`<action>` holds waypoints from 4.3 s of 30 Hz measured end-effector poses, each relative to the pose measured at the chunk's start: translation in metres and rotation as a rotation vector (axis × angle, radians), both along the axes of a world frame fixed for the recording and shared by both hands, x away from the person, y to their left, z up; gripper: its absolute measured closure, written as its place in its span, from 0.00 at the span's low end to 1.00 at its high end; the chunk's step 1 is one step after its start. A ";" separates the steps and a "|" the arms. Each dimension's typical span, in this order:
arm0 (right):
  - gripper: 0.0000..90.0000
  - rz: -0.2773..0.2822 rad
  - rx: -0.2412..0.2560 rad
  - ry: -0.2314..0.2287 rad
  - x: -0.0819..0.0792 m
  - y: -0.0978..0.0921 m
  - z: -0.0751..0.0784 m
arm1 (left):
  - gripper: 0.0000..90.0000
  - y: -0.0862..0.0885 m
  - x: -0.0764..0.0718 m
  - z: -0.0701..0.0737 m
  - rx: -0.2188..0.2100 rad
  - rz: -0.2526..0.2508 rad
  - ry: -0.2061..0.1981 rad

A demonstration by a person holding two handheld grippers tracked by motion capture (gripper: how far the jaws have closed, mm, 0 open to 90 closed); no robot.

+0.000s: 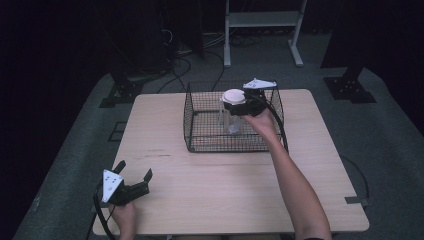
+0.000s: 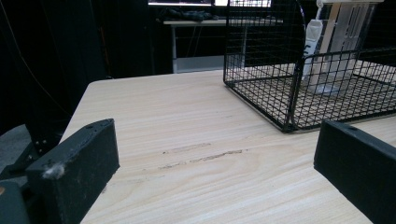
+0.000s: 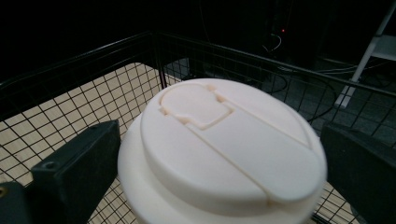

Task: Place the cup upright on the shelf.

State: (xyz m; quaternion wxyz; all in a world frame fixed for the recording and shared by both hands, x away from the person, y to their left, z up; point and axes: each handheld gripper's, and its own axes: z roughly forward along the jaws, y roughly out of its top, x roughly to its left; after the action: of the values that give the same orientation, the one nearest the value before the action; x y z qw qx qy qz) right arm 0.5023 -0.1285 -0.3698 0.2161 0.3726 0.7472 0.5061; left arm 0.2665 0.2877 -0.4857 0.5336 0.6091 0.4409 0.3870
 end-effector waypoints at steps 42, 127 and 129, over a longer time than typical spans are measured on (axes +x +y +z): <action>0.00 0.053 0.044 -0.063 -0.063 -0.036 0.053 | 0.00 -0.001 -0.001 0.000 0.011 -0.009 -0.001; 0.00 0.080 0.056 -0.036 -0.168 -0.107 -0.003 | 0.00 -0.004 0.000 0.001 0.039 -0.004 0.002; 0.00 0.073 0.061 -0.042 -0.170 -0.108 -0.005 | 0.00 -0.004 0.000 0.000 0.039 -0.004 0.002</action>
State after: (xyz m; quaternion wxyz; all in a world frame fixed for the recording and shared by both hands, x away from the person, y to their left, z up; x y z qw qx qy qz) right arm 0.3327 -0.2370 -0.3748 0.2017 0.3410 0.7397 0.5440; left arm 0.2663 0.2842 -0.4852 0.5222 0.6207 0.4324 0.3938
